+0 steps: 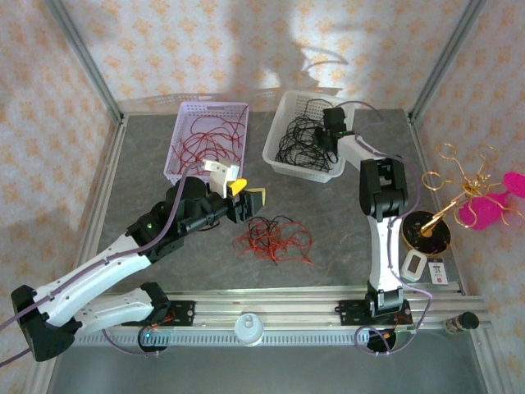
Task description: Untangle the cables
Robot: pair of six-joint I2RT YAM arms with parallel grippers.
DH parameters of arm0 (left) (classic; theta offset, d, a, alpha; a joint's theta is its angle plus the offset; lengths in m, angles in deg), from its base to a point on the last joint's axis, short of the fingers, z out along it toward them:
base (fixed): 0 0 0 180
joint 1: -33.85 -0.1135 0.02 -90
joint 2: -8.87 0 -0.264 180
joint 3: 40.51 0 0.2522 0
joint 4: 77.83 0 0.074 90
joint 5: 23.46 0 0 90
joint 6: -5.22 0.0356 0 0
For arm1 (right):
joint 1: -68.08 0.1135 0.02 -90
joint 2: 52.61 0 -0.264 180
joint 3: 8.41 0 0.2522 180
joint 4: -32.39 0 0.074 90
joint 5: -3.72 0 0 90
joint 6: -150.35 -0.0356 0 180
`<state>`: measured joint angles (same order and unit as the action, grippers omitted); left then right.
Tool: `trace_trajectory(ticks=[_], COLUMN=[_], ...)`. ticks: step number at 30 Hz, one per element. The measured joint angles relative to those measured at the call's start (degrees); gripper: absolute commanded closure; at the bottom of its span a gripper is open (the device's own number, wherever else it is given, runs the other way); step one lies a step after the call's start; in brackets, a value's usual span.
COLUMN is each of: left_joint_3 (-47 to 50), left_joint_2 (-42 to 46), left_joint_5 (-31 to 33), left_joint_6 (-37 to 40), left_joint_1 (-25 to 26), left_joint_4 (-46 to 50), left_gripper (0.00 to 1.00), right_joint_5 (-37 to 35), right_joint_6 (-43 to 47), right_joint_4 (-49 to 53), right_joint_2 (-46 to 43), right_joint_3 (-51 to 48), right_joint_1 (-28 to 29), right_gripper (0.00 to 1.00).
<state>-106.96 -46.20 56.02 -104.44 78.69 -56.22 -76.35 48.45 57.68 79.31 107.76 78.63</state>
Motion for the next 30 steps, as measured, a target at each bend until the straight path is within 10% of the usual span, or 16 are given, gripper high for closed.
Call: trace_trajectory(ticks=[11,30], left_joint_3=[0.37,1.57], left_joint_2=[-1.05,-1.9], left_joint_5=[0.0,0.02], left_joint_6=[-0.04,-0.48], left_joint_1=[0.0,0.0], left_joint_4=[-0.35,-2.19], left_gripper=[0.3,0.3], right_joint_5=[-2.34,-2.12], right_joint_6=[0.76,1.01], right_joint_4=[2.64,1.46], right_joint_2=[-0.94,-19.32], right_joint_3=[6.82,-11.56], right_joint_1=[0.0,0.0], right_gripper=[0.53,0.53])
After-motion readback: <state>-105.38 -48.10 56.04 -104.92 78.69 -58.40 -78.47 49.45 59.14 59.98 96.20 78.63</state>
